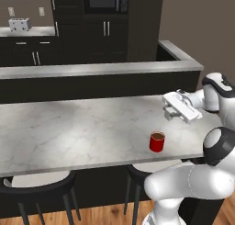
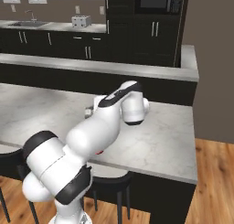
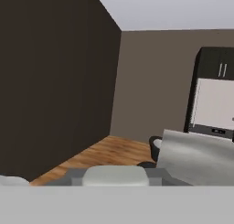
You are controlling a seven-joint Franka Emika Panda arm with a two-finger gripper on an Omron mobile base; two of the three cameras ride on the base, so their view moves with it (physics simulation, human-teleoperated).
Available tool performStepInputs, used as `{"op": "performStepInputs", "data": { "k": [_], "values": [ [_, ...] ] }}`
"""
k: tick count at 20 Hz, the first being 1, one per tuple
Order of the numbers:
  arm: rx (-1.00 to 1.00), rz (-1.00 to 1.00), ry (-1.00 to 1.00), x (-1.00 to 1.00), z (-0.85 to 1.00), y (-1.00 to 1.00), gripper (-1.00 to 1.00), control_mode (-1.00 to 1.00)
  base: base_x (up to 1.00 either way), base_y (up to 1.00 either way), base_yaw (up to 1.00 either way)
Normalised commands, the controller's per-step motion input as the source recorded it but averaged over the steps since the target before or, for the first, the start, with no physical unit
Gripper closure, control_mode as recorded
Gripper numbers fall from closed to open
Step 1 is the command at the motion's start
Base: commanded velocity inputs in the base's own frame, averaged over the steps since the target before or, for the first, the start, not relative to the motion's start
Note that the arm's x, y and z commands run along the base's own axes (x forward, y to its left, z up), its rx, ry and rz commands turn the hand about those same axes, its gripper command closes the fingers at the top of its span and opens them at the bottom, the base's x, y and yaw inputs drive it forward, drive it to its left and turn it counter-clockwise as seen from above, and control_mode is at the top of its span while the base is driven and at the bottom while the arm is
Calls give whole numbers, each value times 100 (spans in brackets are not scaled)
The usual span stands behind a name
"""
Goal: Pick up the marshmallow and place it in the cup of hot chocolate on the dining counter.
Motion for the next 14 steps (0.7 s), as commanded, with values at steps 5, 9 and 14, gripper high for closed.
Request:
{"op": "performStepInputs", "data": {
  "k": [5, 9, 14],
  "values": [
    [1, -2, 0, 3, -31, -22, 100, -100, 0, 0, 0],
    [0, -23, -3, -3, -35, -2, 100, -100, 0, 0, 0],
    [0, -25, 0, -7, -23, 0, 100, -100, 0, 0, 0]
  ]
}}
